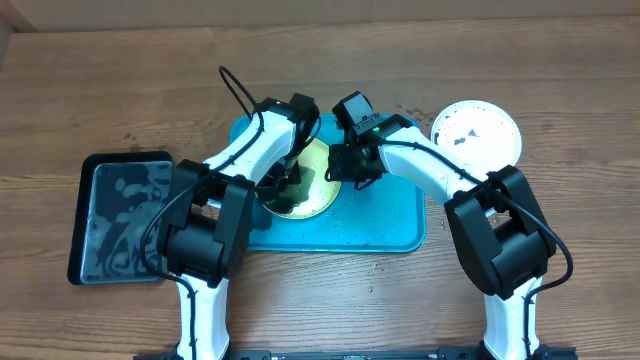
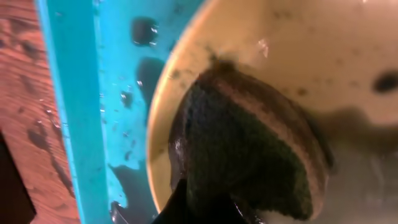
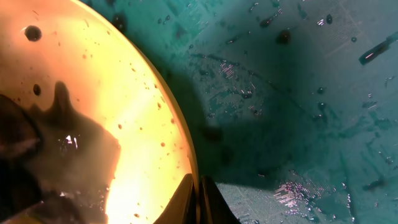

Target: Clean dirty plates on tray and stack at the side

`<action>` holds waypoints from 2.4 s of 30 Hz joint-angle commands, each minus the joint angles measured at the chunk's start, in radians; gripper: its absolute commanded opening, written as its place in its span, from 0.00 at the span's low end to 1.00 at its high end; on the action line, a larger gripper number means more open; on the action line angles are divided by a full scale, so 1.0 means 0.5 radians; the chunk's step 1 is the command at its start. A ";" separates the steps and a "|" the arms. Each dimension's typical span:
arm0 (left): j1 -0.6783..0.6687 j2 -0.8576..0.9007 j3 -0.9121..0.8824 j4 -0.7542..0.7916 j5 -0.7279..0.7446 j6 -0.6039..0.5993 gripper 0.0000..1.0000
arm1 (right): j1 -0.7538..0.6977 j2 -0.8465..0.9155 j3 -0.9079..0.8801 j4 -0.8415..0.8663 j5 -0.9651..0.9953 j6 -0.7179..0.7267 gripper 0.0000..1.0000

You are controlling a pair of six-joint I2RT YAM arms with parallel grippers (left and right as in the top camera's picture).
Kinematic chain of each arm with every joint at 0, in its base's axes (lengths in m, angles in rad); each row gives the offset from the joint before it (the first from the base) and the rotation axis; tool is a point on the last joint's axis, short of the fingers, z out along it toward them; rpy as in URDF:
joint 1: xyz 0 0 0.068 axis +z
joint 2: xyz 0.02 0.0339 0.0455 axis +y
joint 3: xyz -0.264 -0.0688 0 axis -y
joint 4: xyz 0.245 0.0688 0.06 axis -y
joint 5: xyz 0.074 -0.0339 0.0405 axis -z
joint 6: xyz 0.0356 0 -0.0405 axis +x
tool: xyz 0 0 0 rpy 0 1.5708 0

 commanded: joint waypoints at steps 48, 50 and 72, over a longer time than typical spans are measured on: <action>1.758 -0.743 -0.414 0.169 0.485 0.121 0.04 | 0.833 -0.394 0.166 0.771 2.440 -1.927 0.04; 1.769 -0.743 -0.436 0.198 0.438 0.079 0.04 | 0.833 -0.394 0.166 0.771 2.438 -1.922 0.04; 1.780 -0.743 -0.628 0.542 0.369 0.072 0.15 | 0.805 -0.394 0.166 0.698 2.416 -1.702 0.04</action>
